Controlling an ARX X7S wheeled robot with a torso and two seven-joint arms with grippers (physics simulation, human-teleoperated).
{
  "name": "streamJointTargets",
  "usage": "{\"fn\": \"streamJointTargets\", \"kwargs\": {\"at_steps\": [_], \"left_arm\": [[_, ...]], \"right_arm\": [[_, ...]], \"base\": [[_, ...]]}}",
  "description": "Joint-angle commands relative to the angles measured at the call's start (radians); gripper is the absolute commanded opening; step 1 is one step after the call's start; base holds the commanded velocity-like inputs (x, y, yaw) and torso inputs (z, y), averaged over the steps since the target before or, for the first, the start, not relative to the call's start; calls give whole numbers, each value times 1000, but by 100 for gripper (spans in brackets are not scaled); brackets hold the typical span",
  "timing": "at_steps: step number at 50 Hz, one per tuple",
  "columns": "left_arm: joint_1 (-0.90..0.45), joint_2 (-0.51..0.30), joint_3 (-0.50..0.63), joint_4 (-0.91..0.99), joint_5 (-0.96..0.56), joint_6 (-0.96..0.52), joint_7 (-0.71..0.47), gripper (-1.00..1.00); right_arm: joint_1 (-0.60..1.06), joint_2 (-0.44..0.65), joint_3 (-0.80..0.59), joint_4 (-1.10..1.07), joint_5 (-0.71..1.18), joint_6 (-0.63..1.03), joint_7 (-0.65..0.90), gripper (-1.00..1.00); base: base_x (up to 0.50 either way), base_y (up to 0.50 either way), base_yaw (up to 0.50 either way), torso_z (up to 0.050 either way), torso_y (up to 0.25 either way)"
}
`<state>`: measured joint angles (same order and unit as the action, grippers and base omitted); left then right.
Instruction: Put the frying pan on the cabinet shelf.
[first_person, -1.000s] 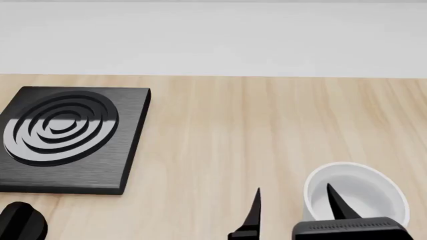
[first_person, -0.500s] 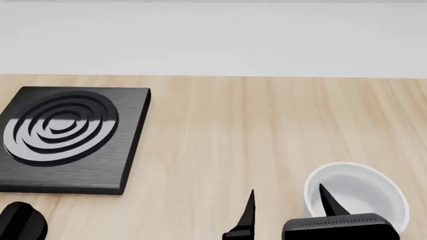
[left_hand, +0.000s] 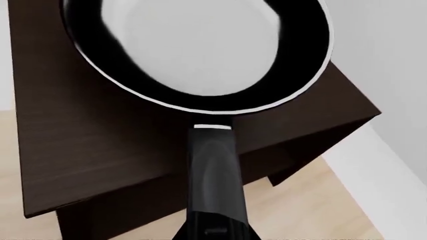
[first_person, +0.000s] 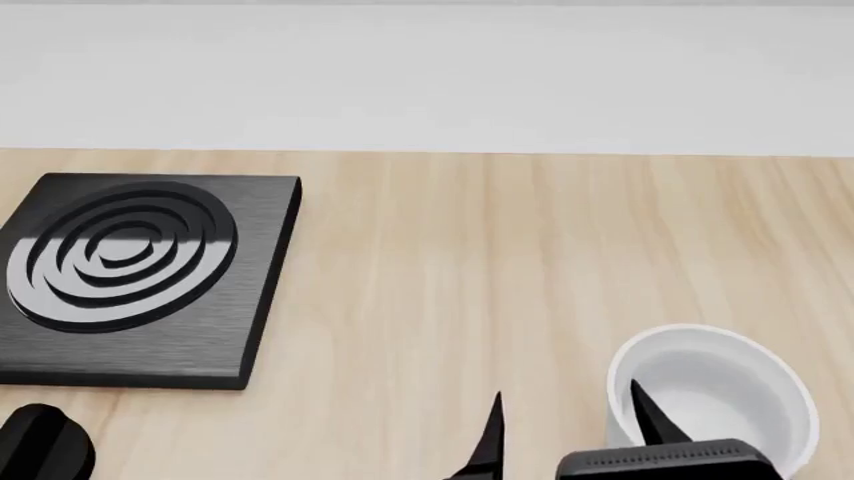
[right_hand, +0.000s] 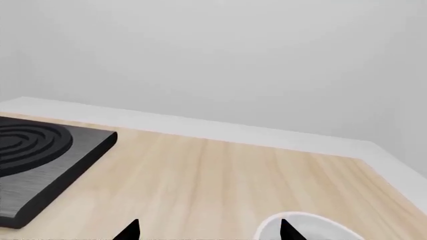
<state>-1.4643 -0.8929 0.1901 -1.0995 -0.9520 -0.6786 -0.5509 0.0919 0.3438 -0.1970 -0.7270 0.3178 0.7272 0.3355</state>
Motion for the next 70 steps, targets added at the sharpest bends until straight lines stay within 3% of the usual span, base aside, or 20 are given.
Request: {"fn": "streamJointTargets", "kwargs": {"at_steps": [1,6,7,30,70], "left_arm": [[115,-4,-97,75,-63,-15,-42,-100],[132,-9,-103,108,-75,-34,-57,-100],[134,-9,-105,113,-77,-36,-60,100],[-26,38,-11,18,18,-26,26,100],[-137,-6,52,231,53,-146,-10,100]], "right_arm": [[-19,-14,15,-16,-15,-3,-15,100],[-20,-13,11,-13,-15,-6,-14,100],[-22,-12,9,-13,-16,-7,-14,100],[-33,-6,-2,-13,-14,-20,-6,100],[-37,-4,-28,15,-12,-48,3,100]], "base": [[0,0,0,0,0],[0,0,0,0,0],[0,0,0,0,0],[0,0,0,0,0],[0,0,0,0,0]]}}
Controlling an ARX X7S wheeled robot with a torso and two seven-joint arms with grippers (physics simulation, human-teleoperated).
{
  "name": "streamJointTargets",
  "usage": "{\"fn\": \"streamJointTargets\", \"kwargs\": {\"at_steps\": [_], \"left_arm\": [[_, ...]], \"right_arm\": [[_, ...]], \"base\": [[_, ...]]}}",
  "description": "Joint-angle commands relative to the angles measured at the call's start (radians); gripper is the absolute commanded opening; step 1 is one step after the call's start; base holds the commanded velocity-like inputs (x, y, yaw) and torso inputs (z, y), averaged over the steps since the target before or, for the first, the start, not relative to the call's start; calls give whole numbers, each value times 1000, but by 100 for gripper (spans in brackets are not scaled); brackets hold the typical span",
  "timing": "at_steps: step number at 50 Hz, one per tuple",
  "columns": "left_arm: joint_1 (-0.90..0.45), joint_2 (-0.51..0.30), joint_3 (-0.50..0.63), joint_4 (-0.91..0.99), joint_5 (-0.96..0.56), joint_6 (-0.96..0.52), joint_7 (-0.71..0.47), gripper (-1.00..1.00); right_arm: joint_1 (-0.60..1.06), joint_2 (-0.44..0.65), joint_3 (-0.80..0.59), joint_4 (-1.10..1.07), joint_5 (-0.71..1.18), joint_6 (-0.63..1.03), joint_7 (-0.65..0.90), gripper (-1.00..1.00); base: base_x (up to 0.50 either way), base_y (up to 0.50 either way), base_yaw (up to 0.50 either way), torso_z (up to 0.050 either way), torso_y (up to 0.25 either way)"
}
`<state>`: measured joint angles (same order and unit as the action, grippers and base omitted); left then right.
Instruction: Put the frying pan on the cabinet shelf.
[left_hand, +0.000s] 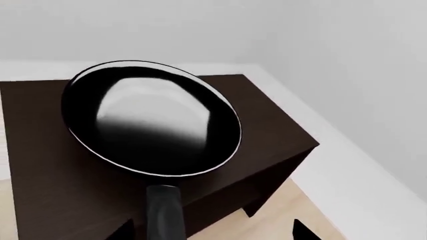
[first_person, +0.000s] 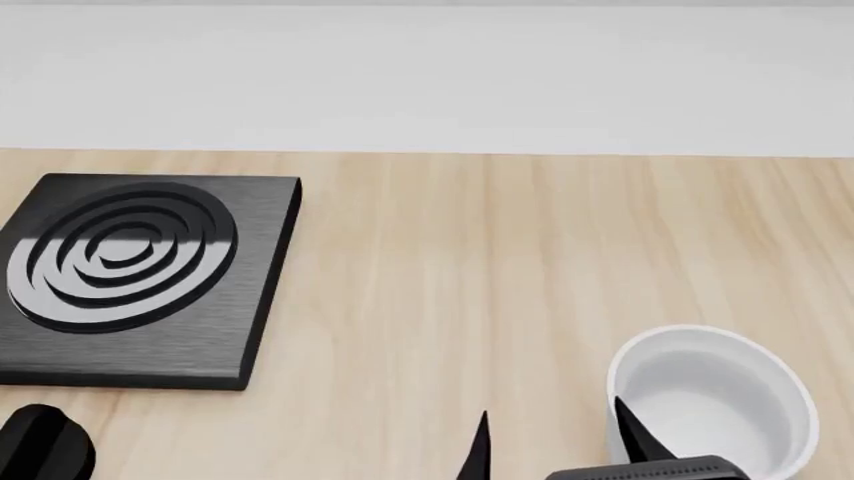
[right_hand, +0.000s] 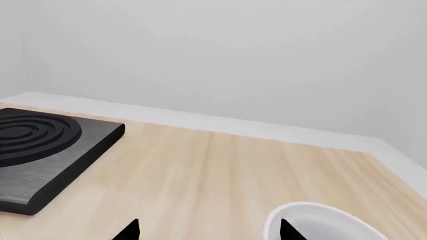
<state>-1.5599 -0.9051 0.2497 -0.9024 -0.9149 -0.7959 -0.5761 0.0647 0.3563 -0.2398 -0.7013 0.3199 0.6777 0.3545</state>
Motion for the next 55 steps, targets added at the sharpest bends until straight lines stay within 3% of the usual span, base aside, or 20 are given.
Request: {"fn": "streamJointTargets", "kwargs": {"at_steps": [1,12,25,55], "left_arm": [[-49,4,-3,39,20,-33,16,100],[-11,-15,-17,138,-18,-77,8,100],[-2,-71,-66,430,-148,-227,-43,100],[87,-27,-204,795,-457,-378,-197,100]], "right_arm": [[-10,-17,13,-10,-16,1,-14,100],[-7,-20,5,4,-20,-14,-11,100],[-32,-18,-7,-7,-27,-31,0,100],[-80,-15,-42,-31,-52,-61,33,100]], "base": [[0,0,0,0,0],[0,0,0,0,0],[0,0,0,0,0],[0,0,0,0,0]]}}
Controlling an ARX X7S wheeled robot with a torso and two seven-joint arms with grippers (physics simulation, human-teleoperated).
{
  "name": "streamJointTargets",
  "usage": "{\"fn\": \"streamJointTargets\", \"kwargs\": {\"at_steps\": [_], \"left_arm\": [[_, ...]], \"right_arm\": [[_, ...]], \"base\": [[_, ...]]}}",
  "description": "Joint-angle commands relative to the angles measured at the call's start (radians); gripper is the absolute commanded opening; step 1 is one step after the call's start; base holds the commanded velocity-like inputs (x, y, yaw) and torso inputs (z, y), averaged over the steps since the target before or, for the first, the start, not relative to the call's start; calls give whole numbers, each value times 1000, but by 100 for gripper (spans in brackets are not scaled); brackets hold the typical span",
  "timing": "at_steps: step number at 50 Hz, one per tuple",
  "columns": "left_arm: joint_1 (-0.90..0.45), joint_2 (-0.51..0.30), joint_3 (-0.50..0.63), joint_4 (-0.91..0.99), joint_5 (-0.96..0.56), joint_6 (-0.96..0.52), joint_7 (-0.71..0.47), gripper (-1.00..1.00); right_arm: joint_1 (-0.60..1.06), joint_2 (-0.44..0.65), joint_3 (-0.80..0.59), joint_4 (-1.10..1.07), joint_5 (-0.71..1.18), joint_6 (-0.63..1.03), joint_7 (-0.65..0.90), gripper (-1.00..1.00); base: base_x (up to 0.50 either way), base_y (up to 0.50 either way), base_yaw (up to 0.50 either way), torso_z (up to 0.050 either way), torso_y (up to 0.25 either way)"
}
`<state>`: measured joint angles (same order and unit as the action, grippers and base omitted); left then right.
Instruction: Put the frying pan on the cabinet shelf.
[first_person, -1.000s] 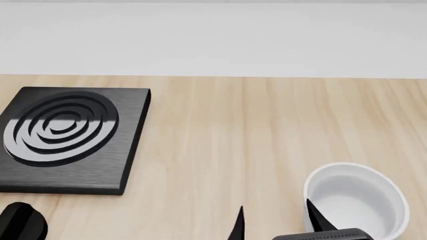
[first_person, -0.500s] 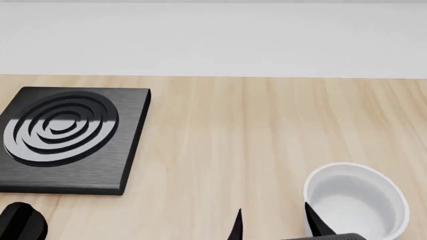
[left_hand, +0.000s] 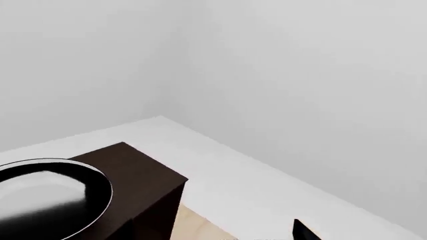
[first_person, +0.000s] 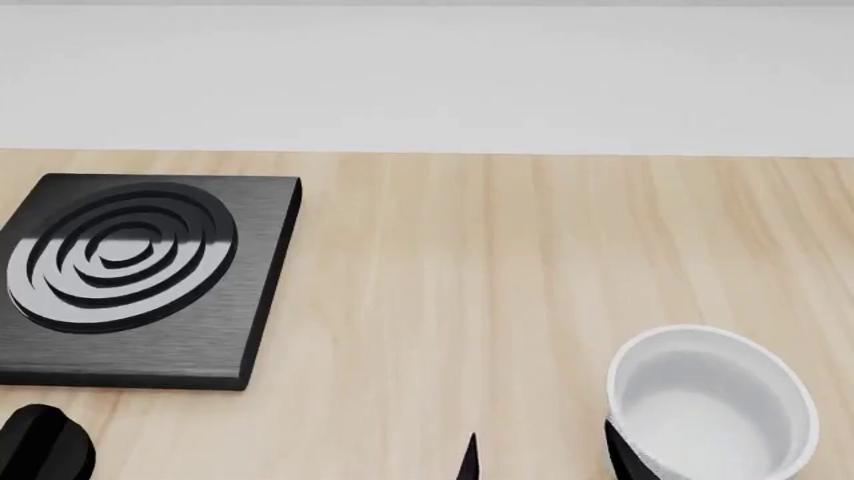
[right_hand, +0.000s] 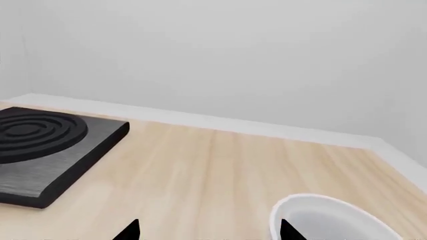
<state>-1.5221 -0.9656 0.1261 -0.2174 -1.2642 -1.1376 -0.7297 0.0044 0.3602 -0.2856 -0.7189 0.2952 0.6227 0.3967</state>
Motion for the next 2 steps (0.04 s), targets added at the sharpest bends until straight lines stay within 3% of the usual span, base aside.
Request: {"fn": "streamJointTargets", "kwargs": {"at_steps": [1,2], "left_arm": [[53,34,-85,116,-116,-38,-48,100],[61,38,-93,130,-134,-43,-58,100]], "right_arm": [[-20,-19,3,-13,-27,-6,-8,100],[-20,-18,2,-14,-28,-6,-8,100]], "base": [[0,0,0,0,0],[0,0,0,0,0]]}}
